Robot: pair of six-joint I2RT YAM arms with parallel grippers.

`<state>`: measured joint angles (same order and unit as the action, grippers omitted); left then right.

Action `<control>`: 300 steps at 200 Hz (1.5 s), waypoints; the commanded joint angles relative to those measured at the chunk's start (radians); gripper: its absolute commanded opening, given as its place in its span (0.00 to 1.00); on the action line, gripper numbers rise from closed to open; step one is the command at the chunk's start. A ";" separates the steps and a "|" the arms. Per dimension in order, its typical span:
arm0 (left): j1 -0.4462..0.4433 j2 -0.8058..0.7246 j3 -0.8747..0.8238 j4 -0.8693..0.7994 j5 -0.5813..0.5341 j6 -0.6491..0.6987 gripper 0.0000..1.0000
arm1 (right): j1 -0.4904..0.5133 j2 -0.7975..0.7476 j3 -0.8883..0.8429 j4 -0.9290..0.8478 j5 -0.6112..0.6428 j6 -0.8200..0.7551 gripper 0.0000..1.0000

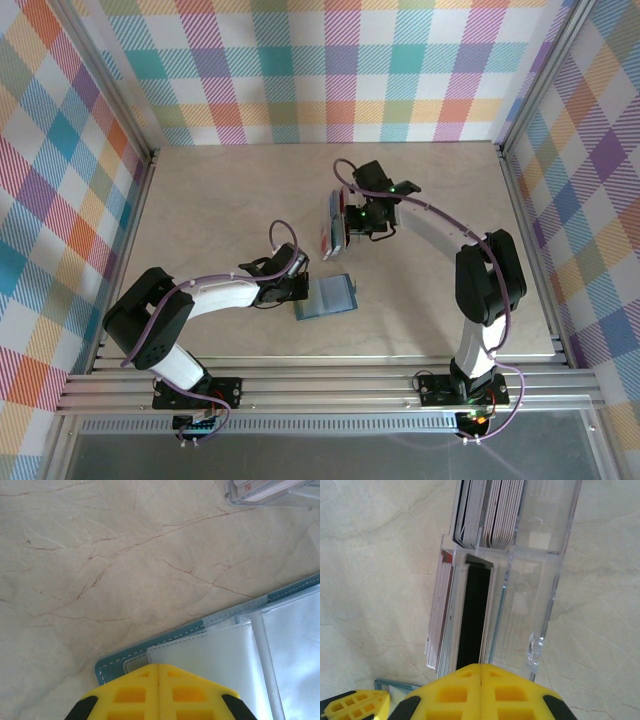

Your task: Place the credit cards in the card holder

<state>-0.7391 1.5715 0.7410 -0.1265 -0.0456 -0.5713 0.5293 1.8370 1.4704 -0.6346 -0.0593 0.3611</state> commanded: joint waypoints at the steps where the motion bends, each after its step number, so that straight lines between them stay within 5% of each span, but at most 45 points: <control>1: -0.008 0.016 -0.013 0.010 0.007 0.000 0.06 | -0.008 -0.045 -0.013 -0.029 0.021 0.009 0.00; 300: -0.004 0.041 0.035 0.022 0.077 -0.012 0.06 | -0.028 -0.155 0.008 -0.077 0.073 0.018 0.00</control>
<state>-0.7391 1.5894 0.7513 -0.1024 0.0170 -0.5789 0.5095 1.7107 1.4601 -0.6781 -0.0086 0.3691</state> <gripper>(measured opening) 0.063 0.052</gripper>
